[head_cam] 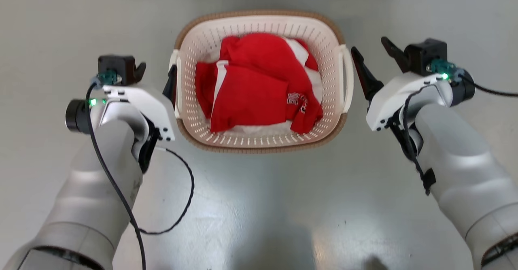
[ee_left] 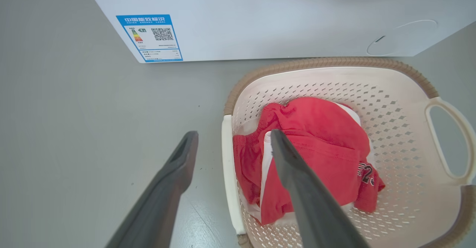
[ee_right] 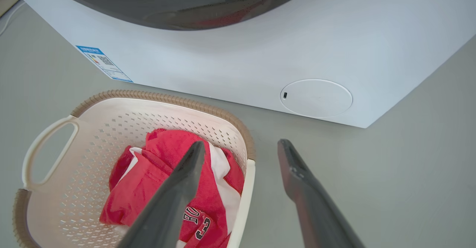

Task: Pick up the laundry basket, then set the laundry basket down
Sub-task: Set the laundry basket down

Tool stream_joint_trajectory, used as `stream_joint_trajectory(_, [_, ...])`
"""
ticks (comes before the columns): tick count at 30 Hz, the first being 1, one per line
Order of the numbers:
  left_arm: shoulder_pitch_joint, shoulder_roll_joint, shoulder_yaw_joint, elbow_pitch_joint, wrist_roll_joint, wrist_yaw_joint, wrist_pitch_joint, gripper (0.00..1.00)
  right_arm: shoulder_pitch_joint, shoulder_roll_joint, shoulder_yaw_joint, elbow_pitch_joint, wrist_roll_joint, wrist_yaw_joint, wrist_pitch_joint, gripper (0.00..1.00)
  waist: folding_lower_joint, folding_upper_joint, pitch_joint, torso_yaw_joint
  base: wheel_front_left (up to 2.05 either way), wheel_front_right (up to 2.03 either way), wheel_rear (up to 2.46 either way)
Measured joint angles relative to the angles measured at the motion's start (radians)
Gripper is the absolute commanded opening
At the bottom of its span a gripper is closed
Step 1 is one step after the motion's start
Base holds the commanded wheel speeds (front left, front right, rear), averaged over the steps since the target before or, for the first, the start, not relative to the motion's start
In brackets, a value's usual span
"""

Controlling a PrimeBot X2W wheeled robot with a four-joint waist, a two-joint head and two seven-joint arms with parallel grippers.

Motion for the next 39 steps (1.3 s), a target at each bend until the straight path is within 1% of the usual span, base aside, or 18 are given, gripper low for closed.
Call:
stream_joint_trajectory(8, [0.109, 0.007, 0.037, -0.047, 0.012, 0.000, 0.000, 1.00, 0.155, -0.004, -0.164, -0.127, -0.118, 0.000, 0.000, 1.00, 0.0000, 0.0000, -0.128, -0.008, 0.00, 0.00, 0.00])
stream_joint_trajectory(14, [0.202, 0.016, 0.076, -0.105, 0.043, 0.000, 0.000, 1.00, 0.264, -0.007, -0.260, -0.216, -0.214, 0.000, 0.000, 1.00, 0.0000, 0.0000, -0.228, -0.013, 0.00, 0.00, 0.00])
stream_joint_trajectory(19, [0.292, 0.026, 0.120, -0.171, 0.063, 0.000, 0.000, 1.00, 0.346, -0.006, -0.318, -0.276, -0.273, 0.000, 0.000, 1.00, 0.0000, 0.0000, -0.310, -0.016, 0.00, 0.00, 0.00])
stream_joint_trajectory(30, [0.490, 0.038, 0.253, -0.354, 0.129, 0.000, 0.000, 1.00, 0.515, 0.003, -0.388, -0.406, -0.315, 0.000, 0.000, 1.00, 0.0000, 0.0001, -0.467, -0.019, 0.00, 0.00, 0.00])
stream_joint_trajectory(39, [0.664, 0.016, 0.384, -0.521, 0.174, 0.000, 0.000, 1.00, 0.686, 0.002, -0.422, -0.510, -0.320, 0.000, 0.000, 1.00, 0.0000, 0.0000, -0.576, -0.016, 0.00, 0.00, 0.00])
